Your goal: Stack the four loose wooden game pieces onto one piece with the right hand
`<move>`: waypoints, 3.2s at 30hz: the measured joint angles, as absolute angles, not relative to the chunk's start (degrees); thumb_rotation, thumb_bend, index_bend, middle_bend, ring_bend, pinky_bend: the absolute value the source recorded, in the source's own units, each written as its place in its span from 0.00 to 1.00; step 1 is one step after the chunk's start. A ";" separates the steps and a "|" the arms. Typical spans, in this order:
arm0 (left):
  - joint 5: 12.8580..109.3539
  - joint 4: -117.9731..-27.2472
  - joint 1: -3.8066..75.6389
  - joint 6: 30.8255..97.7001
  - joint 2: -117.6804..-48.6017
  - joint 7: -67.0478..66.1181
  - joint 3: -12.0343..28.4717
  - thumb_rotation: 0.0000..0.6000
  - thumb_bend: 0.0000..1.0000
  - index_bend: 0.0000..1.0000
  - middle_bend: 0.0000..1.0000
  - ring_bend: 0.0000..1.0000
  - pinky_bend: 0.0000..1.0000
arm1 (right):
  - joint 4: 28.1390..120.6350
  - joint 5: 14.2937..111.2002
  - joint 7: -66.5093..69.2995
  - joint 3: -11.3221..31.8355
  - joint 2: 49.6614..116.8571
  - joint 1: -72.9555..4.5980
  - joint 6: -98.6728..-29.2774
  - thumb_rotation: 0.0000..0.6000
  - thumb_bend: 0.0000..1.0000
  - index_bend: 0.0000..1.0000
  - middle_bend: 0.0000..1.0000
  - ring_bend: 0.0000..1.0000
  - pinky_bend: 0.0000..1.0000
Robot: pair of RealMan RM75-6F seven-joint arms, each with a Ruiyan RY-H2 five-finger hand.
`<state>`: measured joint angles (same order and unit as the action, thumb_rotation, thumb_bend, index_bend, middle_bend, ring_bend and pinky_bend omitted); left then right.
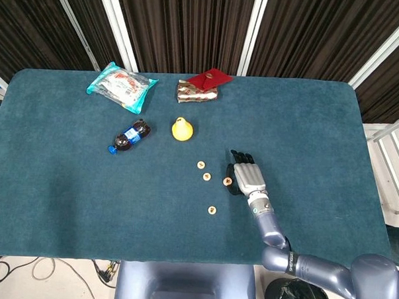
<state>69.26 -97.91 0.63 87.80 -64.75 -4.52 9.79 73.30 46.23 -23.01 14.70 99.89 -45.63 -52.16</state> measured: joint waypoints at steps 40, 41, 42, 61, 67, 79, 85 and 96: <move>69.01 -98.18 0.68 87.54 -64.52 -5.01 9.66 1.00 0.62 0.07 0.00 0.00 0.00 | 73.70 45.64 -23.43 14.34 99.70 -45.77 -52.11 1.00 0.40 0.45 0.00 0.00 0.00; 69.01 -98.18 0.68 87.55 -64.51 -5.01 9.66 1.00 0.62 0.07 0.00 0.00 0.00 | 73.70 45.60 -23.46 14.36 99.70 -45.80 -52.08 1.00 0.40 0.45 0.00 0.00 0.00; 69.01 -98.16 0.67 87.56 -64.52 -5.00 9.66 1.00 0.62 0.07 0.00 0.00 0.00 | 73.71 45.58 -23.51 14.36 99.69 -45.83 -52.06 1.00 0.40 0.45 0.00 0.00 0.00; 68.72 -98.53 0.59 87.57 -64.48 -4.75 9.78 1.00 0.62 0.07 0.00 0.00 0.00 | 75.69 43.25 -27.97 15.65 101.16 -48.78 -52.80 1.00 0.40 0.43 0.00 0.00 0.00; 68.70 -98.66 0.58 87.47 -64.33 -4.41 9.82 1.00 0.62 0.07 0.00 0.00 0.00 | 74.37 39.91 -30.87 16.70 103.73 -51.10 -53.22 1.00 0.40 0.42 0.00 0.00 0.00; 68.67 -98.68 0.62 87.37 -64.23 -4.07 9.90 1.00 0.62 0.07 0.00 0.00 0.00 | 69.48 37.82 -32.47 18.01 107.63 -53.42 -53.87 1.00 0.40 0.42 0.00 0.00 0.00; 68.63 -98.67 0.62 87.37 -64.22 -4.00 9.92 1.00 0.62 0.07 0.00 0.00 0.00 | 68.28 37.40 -32.56 18.19 108.25 -53.70 -53.51 1.00 0.40 0.42 0.00 0.00 0.00; 68.51 -98.71 0.62 87.30 -64.20 -3.99 9.93 1.00 0.62 0.07 0.00 0.00 0.00 | 66.62 37.49 -31.80 18.43 109.14 -53.75 -53.00 1.00 0.40 0.44 0.00 0.00 0.00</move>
<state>68.51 -98.71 0.62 87.30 -64.20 -3.99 9.93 66.62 37.49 -31.80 18.43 109.14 -53.75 -53.00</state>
